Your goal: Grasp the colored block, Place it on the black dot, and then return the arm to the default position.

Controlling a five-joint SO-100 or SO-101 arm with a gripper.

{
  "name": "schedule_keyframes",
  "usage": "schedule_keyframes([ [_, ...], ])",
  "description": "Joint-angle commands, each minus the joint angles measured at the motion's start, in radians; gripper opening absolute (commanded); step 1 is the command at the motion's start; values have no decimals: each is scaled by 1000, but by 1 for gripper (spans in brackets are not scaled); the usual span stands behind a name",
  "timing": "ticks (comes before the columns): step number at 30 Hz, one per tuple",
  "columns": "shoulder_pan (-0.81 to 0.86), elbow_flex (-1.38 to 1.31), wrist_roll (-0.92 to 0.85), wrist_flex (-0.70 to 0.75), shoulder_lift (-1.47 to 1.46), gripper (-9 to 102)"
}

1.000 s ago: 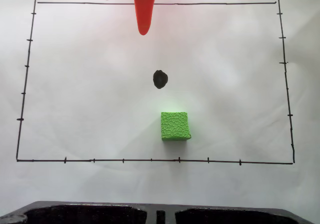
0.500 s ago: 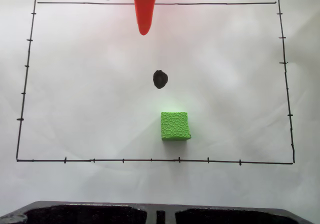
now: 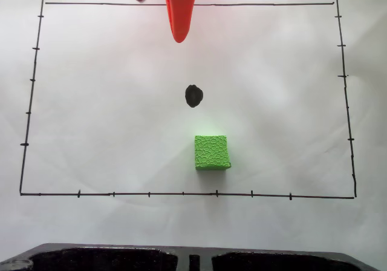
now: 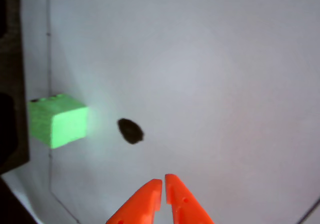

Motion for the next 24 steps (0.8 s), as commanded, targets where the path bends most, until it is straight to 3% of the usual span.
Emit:
schedule_keyframes([
  [1,-2,-14,-8,-31,-40,0],
  [11,-20,-166,18,-176,-350,0],
  [24,-57,-640,166,-272,-923,0],
])
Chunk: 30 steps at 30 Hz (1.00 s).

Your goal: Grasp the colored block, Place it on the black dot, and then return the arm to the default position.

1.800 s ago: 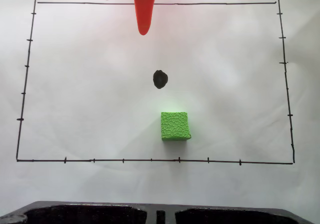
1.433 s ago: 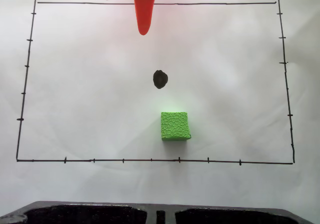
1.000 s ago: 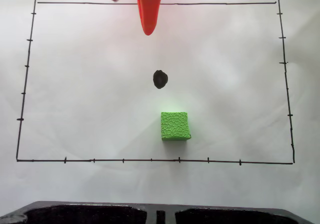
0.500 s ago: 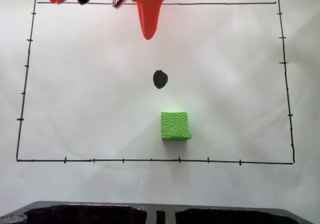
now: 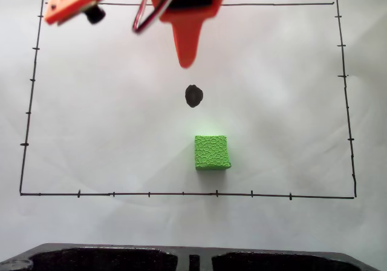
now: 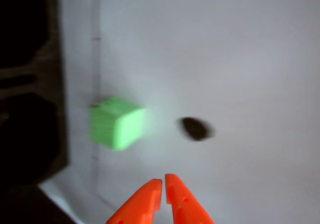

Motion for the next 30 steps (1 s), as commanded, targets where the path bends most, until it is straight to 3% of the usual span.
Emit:
schedule_keyframes([
  [1,-8,-178,44,8,-155,0],
  [13,-49,-626,210,196,-569,14],
  [23,-75,-719,284,288,-676,31],
  [30,-48,-746,281,279,-741,34],
])
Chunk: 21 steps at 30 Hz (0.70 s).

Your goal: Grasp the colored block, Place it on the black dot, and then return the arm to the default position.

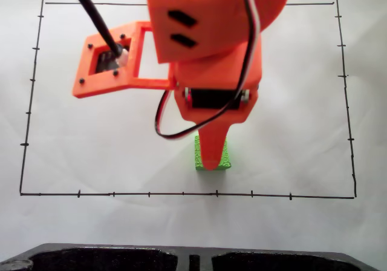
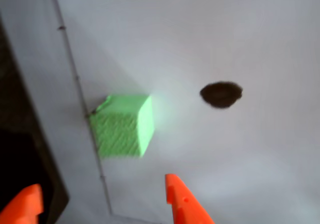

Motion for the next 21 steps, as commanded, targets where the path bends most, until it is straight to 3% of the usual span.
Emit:
schedule_keyframes([
  [1,14,-72,-8,-8,-31,34],
  [21,-17,-342,-12,49,-370,35],
])
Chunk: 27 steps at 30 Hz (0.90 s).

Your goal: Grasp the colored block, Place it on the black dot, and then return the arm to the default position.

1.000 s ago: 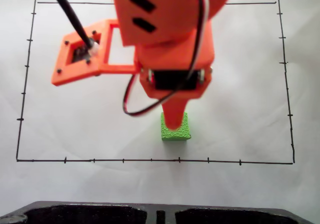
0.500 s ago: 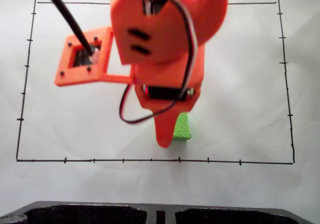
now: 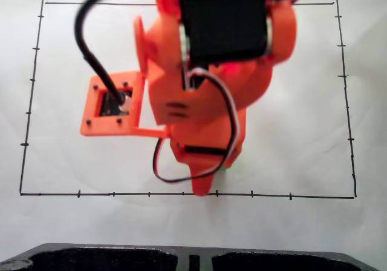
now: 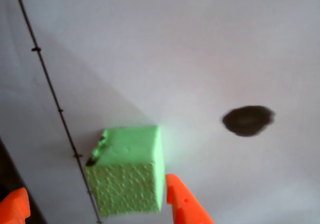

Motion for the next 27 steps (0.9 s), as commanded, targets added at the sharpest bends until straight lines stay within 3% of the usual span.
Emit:
schedule_keyframes([
  [1,-21,-67,-15,8,-12,35],
  [11,-44,-110,-21,25,-86,35],
  [27,-15,-110,-32,26,-103,18],
])
